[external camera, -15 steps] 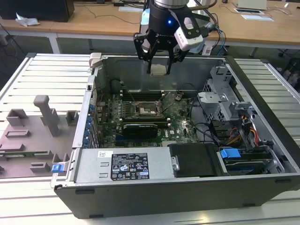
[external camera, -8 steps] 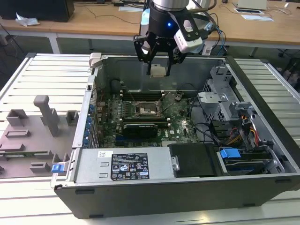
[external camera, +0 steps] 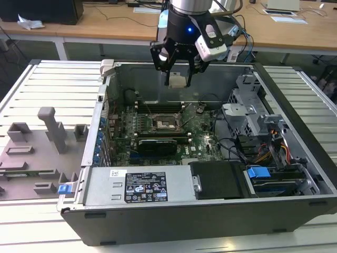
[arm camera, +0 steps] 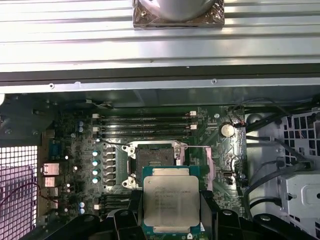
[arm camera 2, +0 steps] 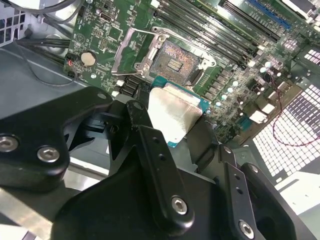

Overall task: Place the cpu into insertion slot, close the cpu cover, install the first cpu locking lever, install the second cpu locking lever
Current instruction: 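Place the cpu into insertion slot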

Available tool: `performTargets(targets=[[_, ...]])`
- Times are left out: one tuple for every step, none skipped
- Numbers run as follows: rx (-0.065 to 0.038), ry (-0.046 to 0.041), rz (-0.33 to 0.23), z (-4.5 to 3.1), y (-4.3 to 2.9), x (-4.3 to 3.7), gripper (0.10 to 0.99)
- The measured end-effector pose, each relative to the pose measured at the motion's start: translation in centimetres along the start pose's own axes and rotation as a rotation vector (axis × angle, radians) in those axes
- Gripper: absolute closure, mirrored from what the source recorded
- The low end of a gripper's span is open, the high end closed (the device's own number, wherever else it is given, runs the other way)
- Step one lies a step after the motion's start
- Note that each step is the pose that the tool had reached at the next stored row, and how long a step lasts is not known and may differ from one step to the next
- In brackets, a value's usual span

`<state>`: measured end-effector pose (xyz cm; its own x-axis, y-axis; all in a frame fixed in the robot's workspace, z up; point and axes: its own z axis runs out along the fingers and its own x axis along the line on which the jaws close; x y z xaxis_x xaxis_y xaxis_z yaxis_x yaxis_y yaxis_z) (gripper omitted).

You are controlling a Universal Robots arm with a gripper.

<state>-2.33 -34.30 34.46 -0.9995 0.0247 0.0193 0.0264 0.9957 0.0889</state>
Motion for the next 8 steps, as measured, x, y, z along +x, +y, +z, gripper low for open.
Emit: performTargets(targets=[[0.000, 0.0000, 0.000, 0.04, 0.00, 0.00, 0.541], [0.000, 0.0000, 0.000, 0.09, -0.01, 0.00, 0.541], [0.000, 0.0000, 0.000, 0.15, -0.01, 0.00, 0.541], [0.000, 0.0000, 0.000, 0.20, -0.02, 0.00, 0.541], [0.000, 0.0000, 0.000, 0.23, -0.02, 0.00, 0.541], [0.000, 0.0000, 0.000, 0.31, -0.03, 0.00, 0.541], [0.000, 0.0001, 0.000, 0.37, -0.04, 0.00, 0.541], [0.000, 0.0000, 0.000, 0.41, -0.04, -0.01, 0.541]])
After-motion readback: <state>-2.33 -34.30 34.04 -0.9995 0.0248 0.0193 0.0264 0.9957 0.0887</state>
